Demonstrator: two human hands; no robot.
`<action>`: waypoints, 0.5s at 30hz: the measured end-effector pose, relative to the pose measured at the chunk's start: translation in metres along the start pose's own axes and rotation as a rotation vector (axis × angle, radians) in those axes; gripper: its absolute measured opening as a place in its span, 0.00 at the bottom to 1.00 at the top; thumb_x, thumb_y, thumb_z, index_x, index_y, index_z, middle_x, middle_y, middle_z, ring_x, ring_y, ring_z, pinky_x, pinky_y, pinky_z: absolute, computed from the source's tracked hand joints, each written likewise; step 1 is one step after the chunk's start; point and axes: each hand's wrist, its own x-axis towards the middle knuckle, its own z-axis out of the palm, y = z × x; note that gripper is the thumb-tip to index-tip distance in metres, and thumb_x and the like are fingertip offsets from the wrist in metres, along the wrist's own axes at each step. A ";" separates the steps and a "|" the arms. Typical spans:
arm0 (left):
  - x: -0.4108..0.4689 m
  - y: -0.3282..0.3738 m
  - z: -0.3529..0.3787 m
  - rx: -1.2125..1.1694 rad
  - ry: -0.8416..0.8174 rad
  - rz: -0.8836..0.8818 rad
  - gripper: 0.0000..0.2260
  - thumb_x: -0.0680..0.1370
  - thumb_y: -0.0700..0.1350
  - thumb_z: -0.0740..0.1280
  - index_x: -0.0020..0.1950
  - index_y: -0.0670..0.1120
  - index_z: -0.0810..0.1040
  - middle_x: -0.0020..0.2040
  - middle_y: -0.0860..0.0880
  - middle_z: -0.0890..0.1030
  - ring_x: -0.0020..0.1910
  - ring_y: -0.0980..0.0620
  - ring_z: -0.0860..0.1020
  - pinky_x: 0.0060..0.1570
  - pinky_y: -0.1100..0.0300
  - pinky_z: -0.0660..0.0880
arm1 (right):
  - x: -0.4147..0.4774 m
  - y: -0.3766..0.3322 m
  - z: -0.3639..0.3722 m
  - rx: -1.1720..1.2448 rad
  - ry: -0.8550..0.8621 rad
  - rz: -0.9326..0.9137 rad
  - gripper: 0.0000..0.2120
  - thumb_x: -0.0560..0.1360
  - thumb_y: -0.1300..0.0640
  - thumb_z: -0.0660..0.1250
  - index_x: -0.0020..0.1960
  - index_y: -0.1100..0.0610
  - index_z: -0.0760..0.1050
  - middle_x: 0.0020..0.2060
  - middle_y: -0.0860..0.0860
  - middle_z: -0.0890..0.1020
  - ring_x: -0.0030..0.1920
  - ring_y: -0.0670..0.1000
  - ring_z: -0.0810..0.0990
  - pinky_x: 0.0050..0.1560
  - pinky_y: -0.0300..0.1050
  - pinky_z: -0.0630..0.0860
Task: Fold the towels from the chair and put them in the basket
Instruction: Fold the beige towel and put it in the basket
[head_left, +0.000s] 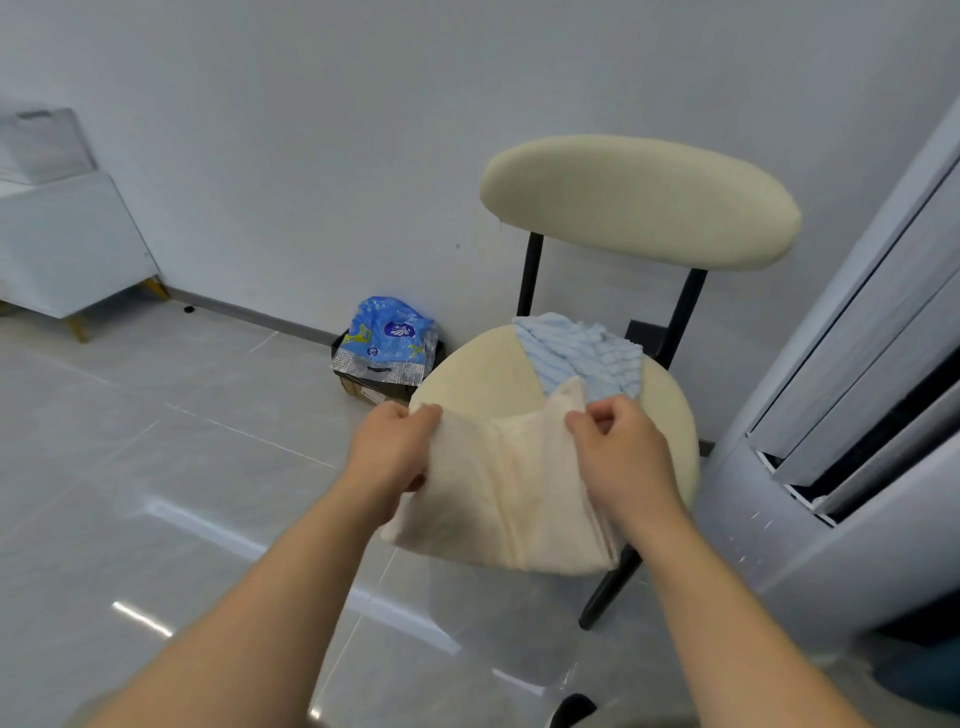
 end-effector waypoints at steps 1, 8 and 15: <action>-0.003 -0.002 0.005 0.010 -0.012 0.011 0.15 0.76 0.53 0.68 0.51 0.41 0.77 0.50 0.39 0.82 0.43 0.41 0.82 0.44 0.39 0.82 | -0.006 -0.003 0.006 -0.008 -0.030 -0.028 0.05 0.79 0.51 0.66 0.47 0.52 0.74 0.39 0.44 0.80 0.40 0.43 0.77 0.37 0.37 0.69; -0.020 -0.004 0.025 0.045 -0.016 0.127 0.18 0.78 0.55 0.69 0.39 0.45 0.68 0.38 0.42 0.76 0.33 0.47 0.75 0.28 0.56 0.78 | -0.028 -0.006 0.040 -0.089 -0.157 -0.252 0.08 0.78 0.49 0.66 0.44 0.51 0.72 0.38 0.46 0.79 0.41 0.47 0.77 0.43 0.45 0.74; -0.026 0.002 0.020 0.020 -0.039 0.112 0.22 0.77 0.62 0.67 0.39 0.44 0.70 0.37 0.44 0.76 0.34 0.49 0.77 0.28 0.57 0.79 | -0.030 -0.006 0.045 -0.037 -0.169 -0.307 0.08 0.76 0.50 0.69 0.41 0.50 0.73 0.35 0.46 0.79 0.37 0.47 0.77 0.40 0.42 0.75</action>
